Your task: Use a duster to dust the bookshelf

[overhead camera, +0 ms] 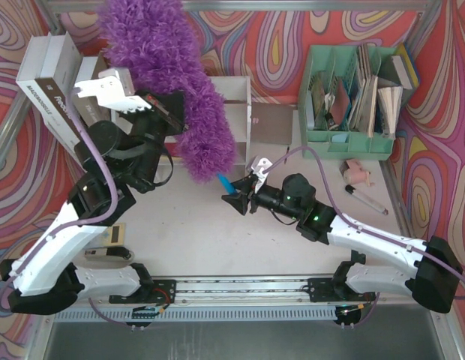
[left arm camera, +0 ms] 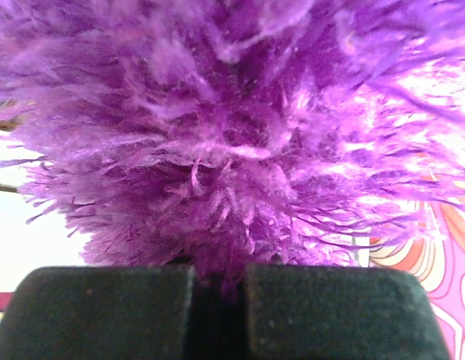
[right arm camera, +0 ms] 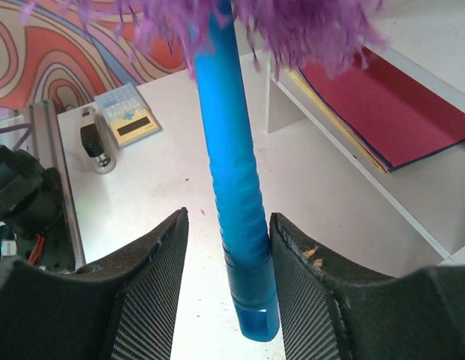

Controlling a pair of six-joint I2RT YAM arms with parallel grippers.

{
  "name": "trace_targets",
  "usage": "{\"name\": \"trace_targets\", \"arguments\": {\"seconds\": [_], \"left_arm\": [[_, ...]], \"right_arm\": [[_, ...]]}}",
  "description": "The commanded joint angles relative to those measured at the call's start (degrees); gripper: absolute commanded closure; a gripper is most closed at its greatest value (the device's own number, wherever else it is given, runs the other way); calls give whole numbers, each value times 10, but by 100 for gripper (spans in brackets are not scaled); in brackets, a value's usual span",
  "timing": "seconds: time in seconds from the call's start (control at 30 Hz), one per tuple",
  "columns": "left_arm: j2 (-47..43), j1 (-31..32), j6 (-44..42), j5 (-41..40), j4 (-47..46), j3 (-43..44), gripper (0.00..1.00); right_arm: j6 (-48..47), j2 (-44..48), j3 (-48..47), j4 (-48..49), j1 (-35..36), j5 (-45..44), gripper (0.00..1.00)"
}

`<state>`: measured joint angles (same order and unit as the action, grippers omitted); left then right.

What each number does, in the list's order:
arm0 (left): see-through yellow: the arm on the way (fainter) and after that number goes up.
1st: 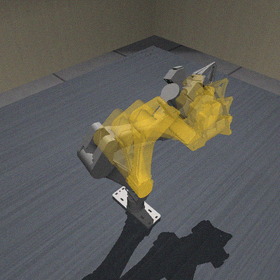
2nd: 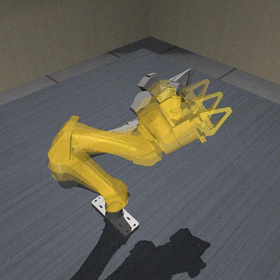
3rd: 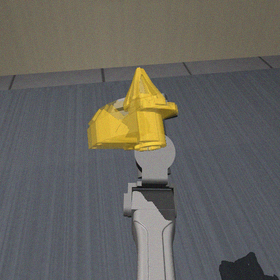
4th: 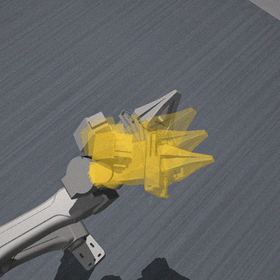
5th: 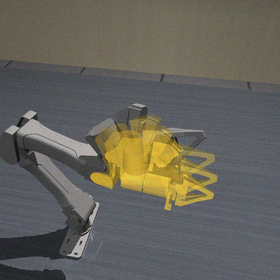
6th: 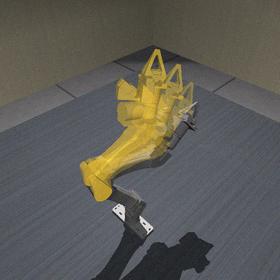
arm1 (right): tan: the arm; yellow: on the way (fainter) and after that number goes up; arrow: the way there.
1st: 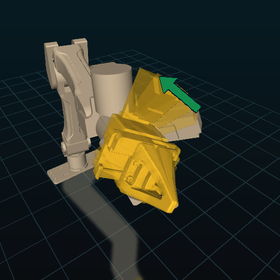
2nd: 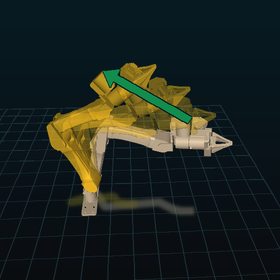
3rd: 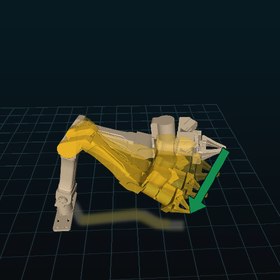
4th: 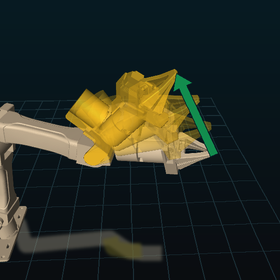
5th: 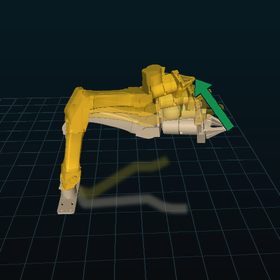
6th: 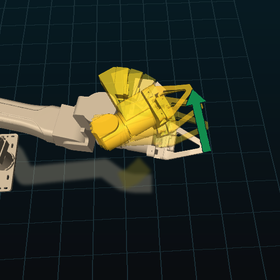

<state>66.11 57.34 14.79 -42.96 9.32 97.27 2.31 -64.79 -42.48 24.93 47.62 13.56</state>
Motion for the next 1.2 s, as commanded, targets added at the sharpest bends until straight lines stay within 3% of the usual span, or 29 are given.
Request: {"name": "trace_targets", "arguments": {"seconds": [0.0,0.3,0.67,0.87,0.93,1.03,1.17], "left_arm": [[-15,-7,35,15,-20,8,98],[-12,-8,54,19,-5,23,97],[-16,-11,59,12,-7,21,95],[-19,-13,49,-11,-1,14,83],[-23,-14,45,-19,-3,5,77],[-29,-17,41,-30,-3,-7,57],[-30,-20,38,-34,1,-13,46]], "right_arm": [[-17,7,-6,-14,1,-1,51],[-22,-14,-22,-23,1,8,56],[-17,-11,-15,-25,1,7,79],[-14,11,-13,-41,1,-2,99],[-13,22,-10,-49,1,-6,100],[-10,37,-9,-65,1,-11,100],[-8,59,-12,-80,1,-19,100]]}}
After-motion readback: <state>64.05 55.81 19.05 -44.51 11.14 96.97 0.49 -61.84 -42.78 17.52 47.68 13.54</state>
